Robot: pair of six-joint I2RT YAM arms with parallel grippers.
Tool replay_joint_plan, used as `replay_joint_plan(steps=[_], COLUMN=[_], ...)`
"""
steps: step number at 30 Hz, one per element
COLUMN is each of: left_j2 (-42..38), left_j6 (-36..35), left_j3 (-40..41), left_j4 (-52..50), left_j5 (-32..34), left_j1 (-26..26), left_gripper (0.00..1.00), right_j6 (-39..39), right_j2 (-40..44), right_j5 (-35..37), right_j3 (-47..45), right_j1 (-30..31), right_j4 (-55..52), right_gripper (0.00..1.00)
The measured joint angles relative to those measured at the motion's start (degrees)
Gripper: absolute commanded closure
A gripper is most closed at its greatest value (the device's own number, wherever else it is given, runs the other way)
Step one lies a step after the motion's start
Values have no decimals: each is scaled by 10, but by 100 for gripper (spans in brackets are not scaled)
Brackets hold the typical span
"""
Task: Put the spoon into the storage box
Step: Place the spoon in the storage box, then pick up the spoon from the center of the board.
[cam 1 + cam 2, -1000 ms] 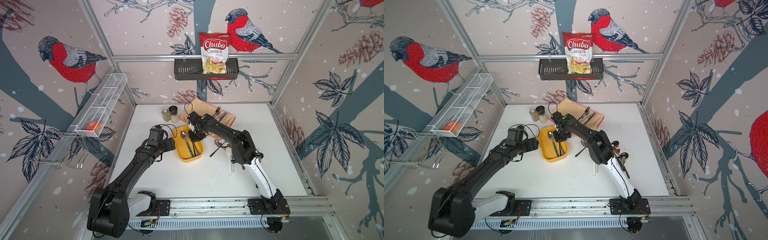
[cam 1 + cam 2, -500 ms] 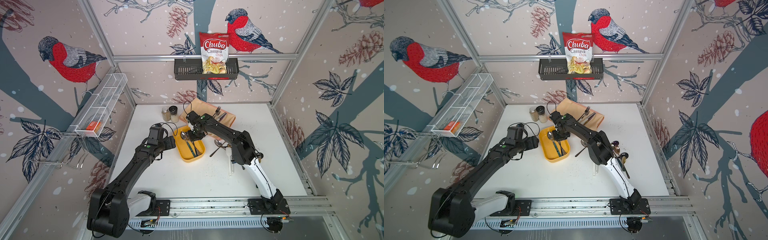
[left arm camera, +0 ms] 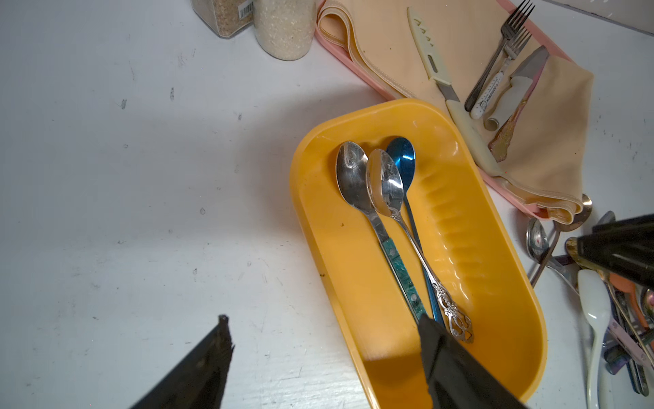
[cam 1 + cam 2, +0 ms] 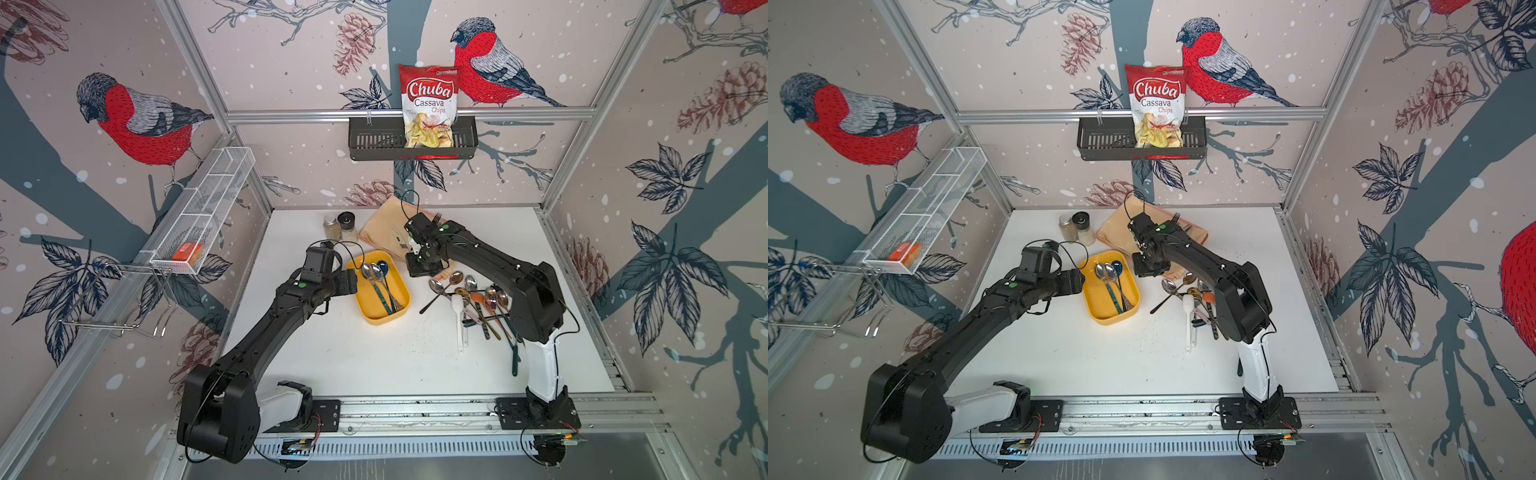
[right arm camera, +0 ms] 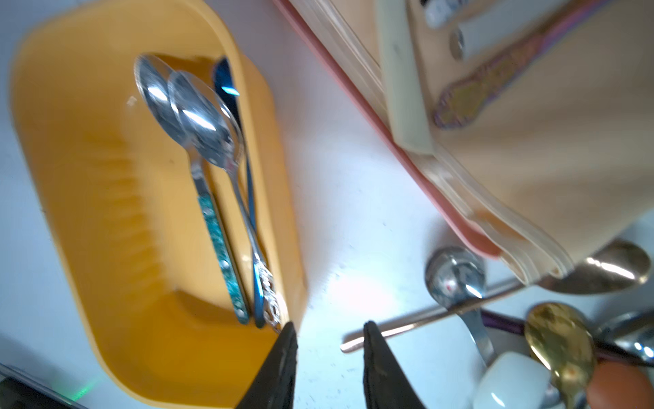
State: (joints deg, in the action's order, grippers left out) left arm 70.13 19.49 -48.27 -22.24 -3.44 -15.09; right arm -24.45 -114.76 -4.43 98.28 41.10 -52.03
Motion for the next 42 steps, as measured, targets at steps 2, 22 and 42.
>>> replay_joint_plan(steps=[2,22,42], left_j2=[3,7,5], left_j6=[0,-4,-4], left_j3=[-3,-5,2], left_j4=[0,-7,-7], left_j5=[-3,-9,-6], left_j1=[0,-2,-2], left_gripper=[15,15,14], right_j6=[-12,-45,-56], right_j2=[33,26,8], right_j5=[2,-6,-2], right_j3=[-66,-190,-201], right_j1=[-18,-50,-34], right_j4=[11,113,113], right_gripper=[62,53,55])
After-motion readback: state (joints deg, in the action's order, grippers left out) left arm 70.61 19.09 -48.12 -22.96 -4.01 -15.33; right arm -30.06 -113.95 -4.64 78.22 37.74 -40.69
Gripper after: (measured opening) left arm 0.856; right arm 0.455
